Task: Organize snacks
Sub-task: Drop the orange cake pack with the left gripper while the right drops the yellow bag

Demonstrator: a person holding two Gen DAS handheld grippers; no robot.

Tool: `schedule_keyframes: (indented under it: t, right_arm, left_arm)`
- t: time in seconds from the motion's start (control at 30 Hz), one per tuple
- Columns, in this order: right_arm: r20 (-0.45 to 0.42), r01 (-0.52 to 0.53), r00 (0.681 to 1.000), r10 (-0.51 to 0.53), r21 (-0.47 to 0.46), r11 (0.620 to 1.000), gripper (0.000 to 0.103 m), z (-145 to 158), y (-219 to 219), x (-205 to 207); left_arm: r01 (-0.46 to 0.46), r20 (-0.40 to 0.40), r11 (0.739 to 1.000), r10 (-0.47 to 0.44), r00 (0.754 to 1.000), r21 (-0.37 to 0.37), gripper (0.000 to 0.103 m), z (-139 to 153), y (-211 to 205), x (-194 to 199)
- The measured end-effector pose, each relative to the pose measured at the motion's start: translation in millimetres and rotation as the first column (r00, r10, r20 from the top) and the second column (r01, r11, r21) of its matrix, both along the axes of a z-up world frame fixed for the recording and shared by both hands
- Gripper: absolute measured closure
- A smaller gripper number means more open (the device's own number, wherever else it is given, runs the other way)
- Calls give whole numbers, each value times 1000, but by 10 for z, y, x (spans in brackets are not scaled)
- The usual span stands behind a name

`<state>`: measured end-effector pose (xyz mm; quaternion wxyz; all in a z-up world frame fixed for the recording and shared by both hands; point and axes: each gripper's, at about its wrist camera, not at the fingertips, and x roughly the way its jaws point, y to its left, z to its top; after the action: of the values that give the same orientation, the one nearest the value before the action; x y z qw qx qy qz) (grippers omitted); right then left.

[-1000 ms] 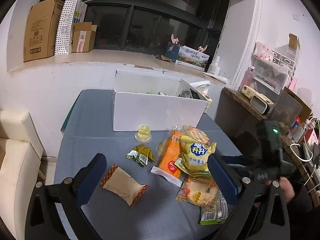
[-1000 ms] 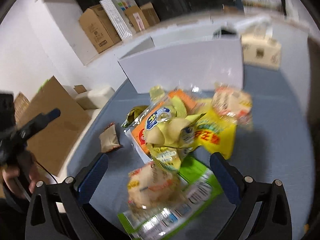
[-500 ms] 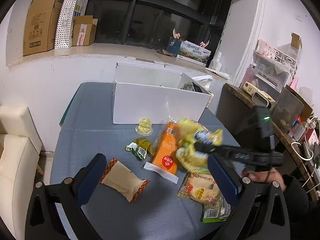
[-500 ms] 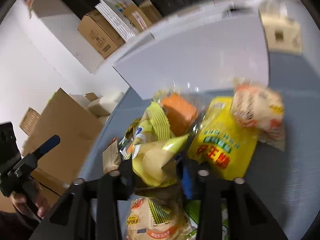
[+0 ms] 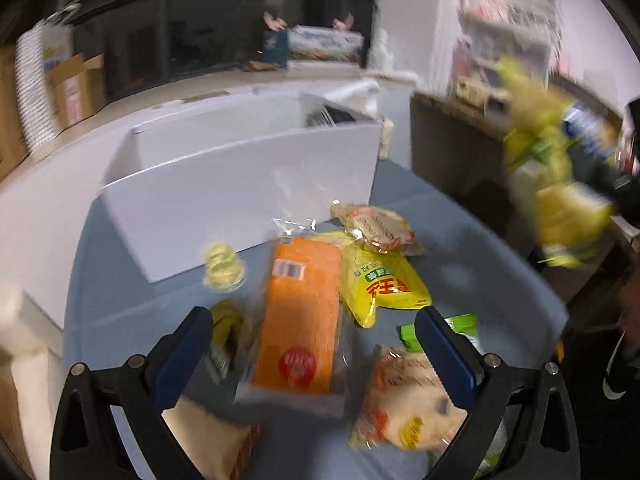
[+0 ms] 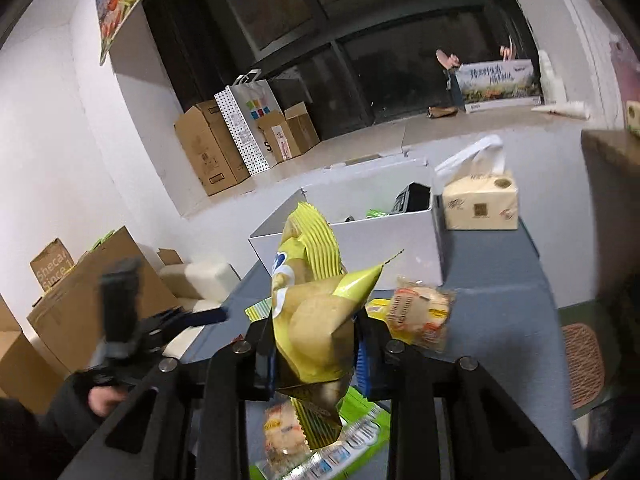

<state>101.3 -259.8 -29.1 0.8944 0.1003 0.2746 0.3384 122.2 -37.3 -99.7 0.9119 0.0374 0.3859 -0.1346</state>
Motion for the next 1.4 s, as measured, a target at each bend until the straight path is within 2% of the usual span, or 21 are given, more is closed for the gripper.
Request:
schedule_keyframes:
  t: [0.07,0.23,0.27,0.3,0.33,0.37,0.4,0.53,0.7,0.8,0.9,1.03,1.13,1.17,1.27,1.4]
  right_arm:
    - [-4,22,1000,-22,7,1000,72,16,-91,-32]
    - [-28,51,998,-50,21,998,72,-60,-256,-45]
    - [-34,52,998,-51,22,998,72,-75,-275,-39]
    - [-38,52,998,-51,22,998,72,-89,-281,-28]
    - [-42,50,998,-49,21,999,72,-107,-278,-23]
    - [-45,47,998,-46,19,999,72,-124,-273,-21]
    - [-46,48,998,-47,18,999,72,-134,-272,-22]
    - [-56,49,997,-47,24,999,72,-156,-285,-19]
    - [-66,61,996,-60,16,998,72,-185,-265,1]
    - [-70,51,996,-51,11,999,71,-201,-206,44]
    - [-64,36,997,-37,-11,999,71,-169,-90,164]
    - [-44,12,999,-13,-19,1000,71,26,124,551]
    - [-34,12,999,-13,-10,1000,71,226,293,923]
    - [-35,20,999,-21,-14,1000,71,305,375,1086]
    - [-23,35,999,-37,-72,997,71,467,653,1507]
    - [-58,43,997,-51,-129,991,71,510,963,1983]
  left_arm:
    - [16,-30,997,-14,999,76,0,-136,-111,165]
    - [28,-88,979,-10,996,200,0,-410,-311,383]
    - [35,-93,973,-14,996,227,4,-463,-345,407]
    - [53,-97,972,-31,995,229,17,-531,-344,424]
    - [55,-102,974,-33,994,218,32,-556,-330,434]
    - [53,-118,979,-30,993,195,42,-571,-305,451]
    - [41,-119,986,-22,993,162,46,-549,-260,451]
    - [19,-64,993,-11,998,118,46,-404,-156,312]
    - [-55,39,997,57,998,-48,47,-46,146,-33]
    - [-89,85,978,107,991,-189,47,222,422,-139]
    - [-107,126,961,142,982,-255,47,471,618,-117]
    - [-128,180,948,186,966,-292,47,802,822,176]
    - [-155,197,936,225,954,-315,47,1061,979,543]
    - [-174,203,937,242,949,-302,47,1137,1016,731]
    - [-212,183,942,263,947,-258,47,1189,1059,1195]
    - [-245,137,946,277,951,-210,45,1079,1071,1687]
